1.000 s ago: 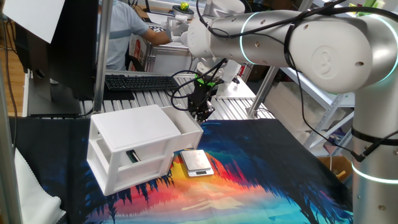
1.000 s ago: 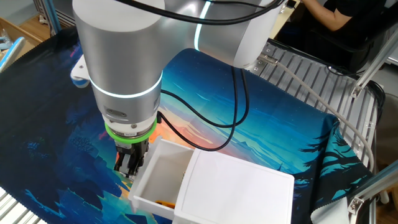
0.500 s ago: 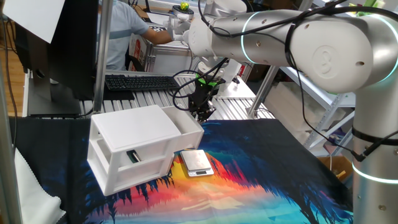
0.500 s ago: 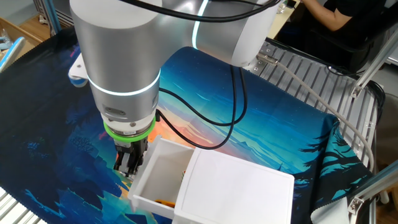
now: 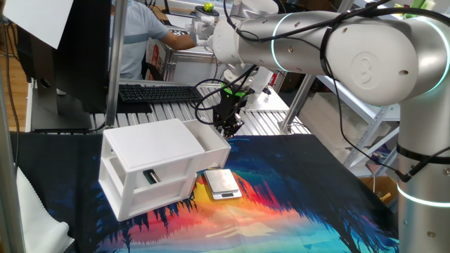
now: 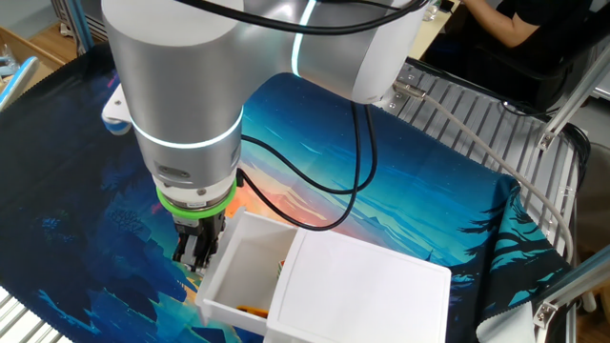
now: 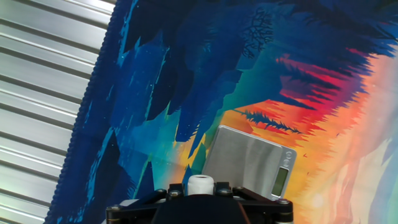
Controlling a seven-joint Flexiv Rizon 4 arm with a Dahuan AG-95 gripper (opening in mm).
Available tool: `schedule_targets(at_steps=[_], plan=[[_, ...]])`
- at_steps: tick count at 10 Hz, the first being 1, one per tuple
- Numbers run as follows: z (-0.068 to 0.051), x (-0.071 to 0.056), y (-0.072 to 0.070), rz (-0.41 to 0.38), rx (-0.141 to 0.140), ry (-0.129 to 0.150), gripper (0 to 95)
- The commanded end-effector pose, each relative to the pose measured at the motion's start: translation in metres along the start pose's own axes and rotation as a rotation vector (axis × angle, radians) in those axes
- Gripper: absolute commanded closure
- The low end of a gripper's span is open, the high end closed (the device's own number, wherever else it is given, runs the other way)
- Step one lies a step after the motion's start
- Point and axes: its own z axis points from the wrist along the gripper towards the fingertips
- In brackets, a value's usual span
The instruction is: Grasp the handle and open the drawer
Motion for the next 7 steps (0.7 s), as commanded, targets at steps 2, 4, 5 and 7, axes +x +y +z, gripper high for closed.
schedule_targets(at_steps=[2,4,5,7], plan=[[0.0003,0.0006,-0.0022,0.010,-0.005,0.025,95.0],[-0.0003,0.0005,-0.0023,0.001,0.004,0.020,95.0],[-0.0011,0.0003,-0.0027,-0.001,0.005,0.023,95.0],[-0.0012,0.0003,-0.0027,-0.007,-0.002,0.032,95.0]])
